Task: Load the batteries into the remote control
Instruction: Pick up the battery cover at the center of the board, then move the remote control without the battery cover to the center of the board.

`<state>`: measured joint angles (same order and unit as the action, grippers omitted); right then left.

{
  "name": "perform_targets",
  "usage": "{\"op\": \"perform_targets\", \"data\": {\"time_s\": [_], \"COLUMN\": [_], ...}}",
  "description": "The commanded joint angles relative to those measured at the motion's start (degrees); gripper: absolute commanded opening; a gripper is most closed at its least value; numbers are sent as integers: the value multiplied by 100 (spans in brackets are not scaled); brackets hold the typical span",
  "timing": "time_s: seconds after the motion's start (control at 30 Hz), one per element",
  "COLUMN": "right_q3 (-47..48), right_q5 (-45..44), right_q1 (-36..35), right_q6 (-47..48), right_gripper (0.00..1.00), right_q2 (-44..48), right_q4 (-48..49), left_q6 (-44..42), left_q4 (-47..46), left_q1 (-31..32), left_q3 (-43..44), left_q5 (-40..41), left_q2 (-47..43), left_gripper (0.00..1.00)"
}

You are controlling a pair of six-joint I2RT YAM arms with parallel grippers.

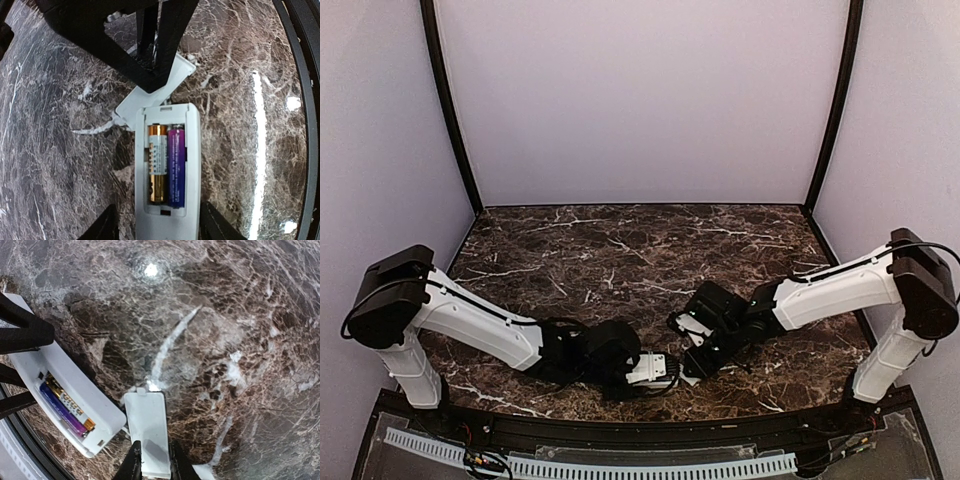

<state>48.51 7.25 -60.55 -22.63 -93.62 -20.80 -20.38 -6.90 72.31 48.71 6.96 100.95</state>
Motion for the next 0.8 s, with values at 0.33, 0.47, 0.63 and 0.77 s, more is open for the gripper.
{"op": "perform_targets", "data": {"time_s": [0.33, 0.47, 0.63, 0.77], "right_q3": [-294, -283, -154, 46], "right_q5": [66, 8, -218, -443], "right_q1": [-138, -162, -157, -54], "right_q6": [-305, -355, -302, -239], "right_gripper": [19, 19, 20, 19], "right_q2": [140, 286, 436, 289], "right_q4": [-196, -249, -224, -188], "left_q6": [-850, -825, -947, -1043], "left_q4": [2096, 2101, 1988, 1770], "left_q1": [-313, -622, -890, -1033], "left_q3": [-27, 88, 113, 90], "left_q5": [878, 1010, 1121, 1247], "left_q2": [-76, 0, 125, 144], "left_gripper": [44, 43, 41, 44]}}
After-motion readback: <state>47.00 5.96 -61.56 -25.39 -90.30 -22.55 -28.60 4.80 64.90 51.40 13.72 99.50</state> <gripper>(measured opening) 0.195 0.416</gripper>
